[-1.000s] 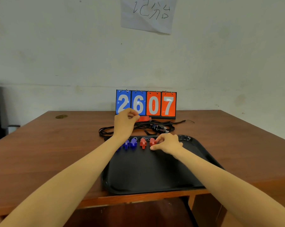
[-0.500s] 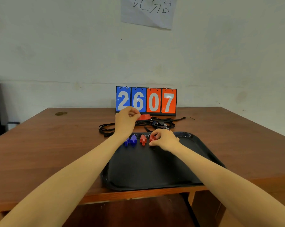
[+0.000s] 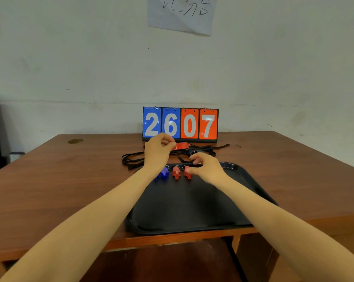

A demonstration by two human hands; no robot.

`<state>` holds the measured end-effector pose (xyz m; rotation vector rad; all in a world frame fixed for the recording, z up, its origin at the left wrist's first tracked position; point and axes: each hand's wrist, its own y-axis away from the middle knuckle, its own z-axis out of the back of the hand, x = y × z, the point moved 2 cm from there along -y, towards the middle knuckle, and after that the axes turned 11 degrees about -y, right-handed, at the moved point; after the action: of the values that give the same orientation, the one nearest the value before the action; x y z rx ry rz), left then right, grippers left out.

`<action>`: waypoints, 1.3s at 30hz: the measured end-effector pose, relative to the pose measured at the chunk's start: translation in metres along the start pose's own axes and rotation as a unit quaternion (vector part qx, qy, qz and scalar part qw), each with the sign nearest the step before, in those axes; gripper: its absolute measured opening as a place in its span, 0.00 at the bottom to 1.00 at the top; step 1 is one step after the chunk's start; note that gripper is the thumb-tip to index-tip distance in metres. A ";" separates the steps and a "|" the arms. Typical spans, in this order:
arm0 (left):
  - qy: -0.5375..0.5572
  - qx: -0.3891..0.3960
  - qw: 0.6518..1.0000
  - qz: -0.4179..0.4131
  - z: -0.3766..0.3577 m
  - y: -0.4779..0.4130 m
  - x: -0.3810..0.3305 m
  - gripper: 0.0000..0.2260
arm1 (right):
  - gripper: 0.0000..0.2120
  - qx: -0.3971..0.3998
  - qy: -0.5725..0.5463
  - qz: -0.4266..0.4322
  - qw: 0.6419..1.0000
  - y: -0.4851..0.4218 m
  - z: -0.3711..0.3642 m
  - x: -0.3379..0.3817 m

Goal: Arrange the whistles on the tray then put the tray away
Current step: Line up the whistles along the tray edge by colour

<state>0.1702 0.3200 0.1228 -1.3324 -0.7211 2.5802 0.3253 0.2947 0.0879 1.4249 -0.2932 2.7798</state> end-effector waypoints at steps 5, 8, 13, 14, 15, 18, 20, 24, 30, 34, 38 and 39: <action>0.176 0.017 0.972 0.157 -0.007 0.008 -0.007 0.06 | 0.23 -0.050 -0.126 0.055 0.989 0.012 0.018 0.025; 0.281 0.054 0.933 0.218 -0.013 0.016 -0.015 0.09 | 0.25 -0.046 -0.122 0.082 0.988 0.017 0.023 0.030; 0.328 0.129 0.914 0.204 -0.014 0.027 -0.030 0.10 | 0.28 -0.048 -0.100 0.113 0.987 0.024 0.031 0.032; 0.328 0.149 0.912 0.198 -0.014 0.030 -0.033 0.11 | 0.28 -0.052 -0.094 0.111 0.988 0.025 0.033 0.032; 0.323 0.166 0.911 0.194 -0.015 0.031 -0.035 0.12 | 0.27 -0.057 -0.088 0.110 0.988 0.027 0.035 0.032; 0.279 0.204 0.923 0.172 -0.019 0.034 -0.038 0.13 | 0.25 -0.061 -0.064 0.116 0.989 0.031 0.041 0.032; 0.228 0.217 0.937 0.152 -0.021 0.034 -0.039 0.12 | 0.25 -0.061 -0.048 0.114 0.990 0.034 0.044 0.031; 0.142 0.233 0.954 0.123 -0.026 0.034 -0.041 0.12 | 0.27 -0.065 -0.004 0.103 0.993 0.034 0.045 0.022; 0.118 0.221 0.959 0.133 -0.036 0.032 -0.037 0.13 | 0.27 -0.063 0.013 0.114 0.991 0.031 0.039 0.012; 0.088 0.237 0.958 0.135 -0.042 0.029 -0.032 0.14 | 0.21 -0.062 -0.020 0.105 0.992 0.028 0.039 0.009; -0.053 0.203 0.977 0.035 -0.041 0.026 -0.018 0.12 | 0.22 -0.028 0.014 0.064 0.997 0.023 0.036 0.000; -0.108 0.196 0.975 0.007 -0.040 0.024 -0.012 0.12 | 0.22 -0.013 0.025 0.048 0.998 0.021 0.035 -0.003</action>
<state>0.2114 0.3088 0.1008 -0.9528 -0.2052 2.7161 0.3535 0.2684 0.1020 1.3696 -0.4066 2.8710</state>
